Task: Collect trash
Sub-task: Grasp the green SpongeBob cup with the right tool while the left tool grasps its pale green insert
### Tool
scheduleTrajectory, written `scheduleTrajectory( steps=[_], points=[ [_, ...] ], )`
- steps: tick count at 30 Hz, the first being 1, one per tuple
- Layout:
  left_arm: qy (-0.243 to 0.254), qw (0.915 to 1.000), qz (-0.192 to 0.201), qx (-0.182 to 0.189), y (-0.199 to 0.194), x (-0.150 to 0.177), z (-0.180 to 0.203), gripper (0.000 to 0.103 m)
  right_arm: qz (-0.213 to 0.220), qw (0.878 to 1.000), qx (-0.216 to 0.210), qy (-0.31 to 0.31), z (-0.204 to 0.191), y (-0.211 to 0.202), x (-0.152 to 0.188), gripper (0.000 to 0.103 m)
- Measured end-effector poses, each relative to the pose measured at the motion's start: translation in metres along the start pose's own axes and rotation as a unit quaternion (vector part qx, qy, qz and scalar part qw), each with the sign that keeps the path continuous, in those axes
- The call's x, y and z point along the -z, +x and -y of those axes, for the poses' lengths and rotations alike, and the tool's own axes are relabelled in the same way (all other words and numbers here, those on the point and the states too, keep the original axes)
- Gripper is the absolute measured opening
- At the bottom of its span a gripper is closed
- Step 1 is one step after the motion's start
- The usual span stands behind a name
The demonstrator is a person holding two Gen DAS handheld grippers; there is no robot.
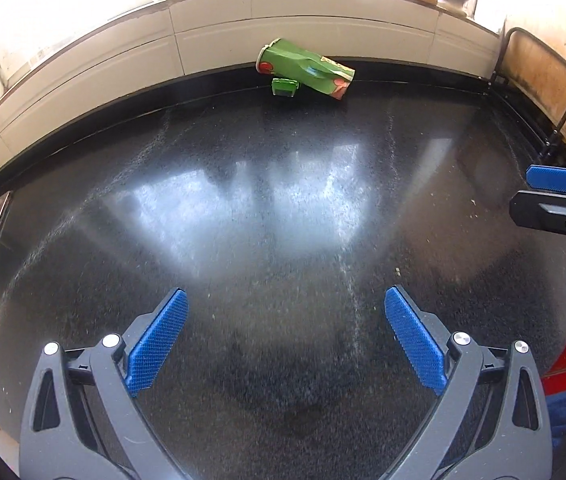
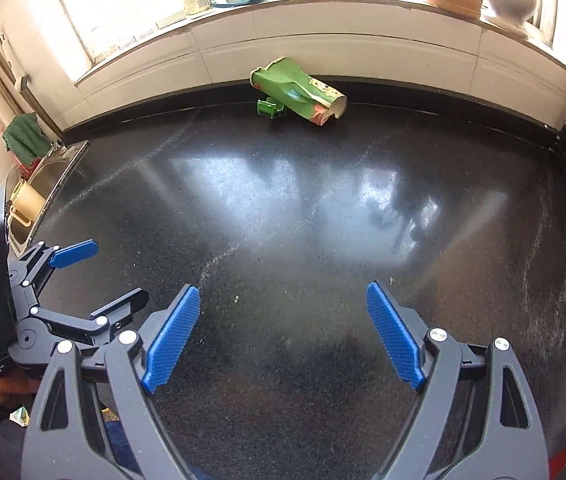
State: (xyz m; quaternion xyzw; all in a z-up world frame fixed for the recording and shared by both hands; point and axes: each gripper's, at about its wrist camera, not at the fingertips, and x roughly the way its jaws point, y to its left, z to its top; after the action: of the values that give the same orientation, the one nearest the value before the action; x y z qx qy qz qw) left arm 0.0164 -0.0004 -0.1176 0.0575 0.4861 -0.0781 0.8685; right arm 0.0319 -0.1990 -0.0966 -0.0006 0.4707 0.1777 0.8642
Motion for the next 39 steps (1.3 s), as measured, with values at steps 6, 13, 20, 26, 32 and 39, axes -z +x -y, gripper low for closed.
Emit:
scheduleTrajectory(
  steps=[6, 13, 20, 26, 32, 39],
  points=[
    [0.017, 0.9998, 0.0, -0.003, 0.03, -0.035, -0.002, 0.096, 0.005, 0.999, -0.002, -0.034, 0.001, 0.02, -0.037, 0.082],
    [0.042, 0.9991, 0.005, 0.006, 0.087, -0.1, -0.004, 0.096, 0.0, 0.998, -0.004, -0.07, 0.024, 0.069, -0.111, 0.082],
    [0.048, 0.9985, 0.002, 0.025, 0.148, -0.164, -0.012, 0.096, -0.034, 0.994, -0.01, -0.107, 0.043, 0.148, -0.181, 0.082],
    [0.049, 0.9979, -0.003, 0.041, 0.186, -0.196, -0.021, 0.096, -0.065, 0.984, -0.027, -0.164, 0.039, 0.199, -0.209, 0.082],
    [0.049, 0.9973, -0.004, 0.055, 0.203, -0.208, -0.03, 0.096, -0.081, 0.978, -0.067, -0.18, 0.037, 0.213, -0.218, 0.073],
    [0.045, 0.9967, 0.002, 0.067, 0.208, -0.216, -0.031, 0.094, -0.077, 0.98, -0.094, -0.156, 0.05, 0.188, -0.21, 0.056]
  ],
)
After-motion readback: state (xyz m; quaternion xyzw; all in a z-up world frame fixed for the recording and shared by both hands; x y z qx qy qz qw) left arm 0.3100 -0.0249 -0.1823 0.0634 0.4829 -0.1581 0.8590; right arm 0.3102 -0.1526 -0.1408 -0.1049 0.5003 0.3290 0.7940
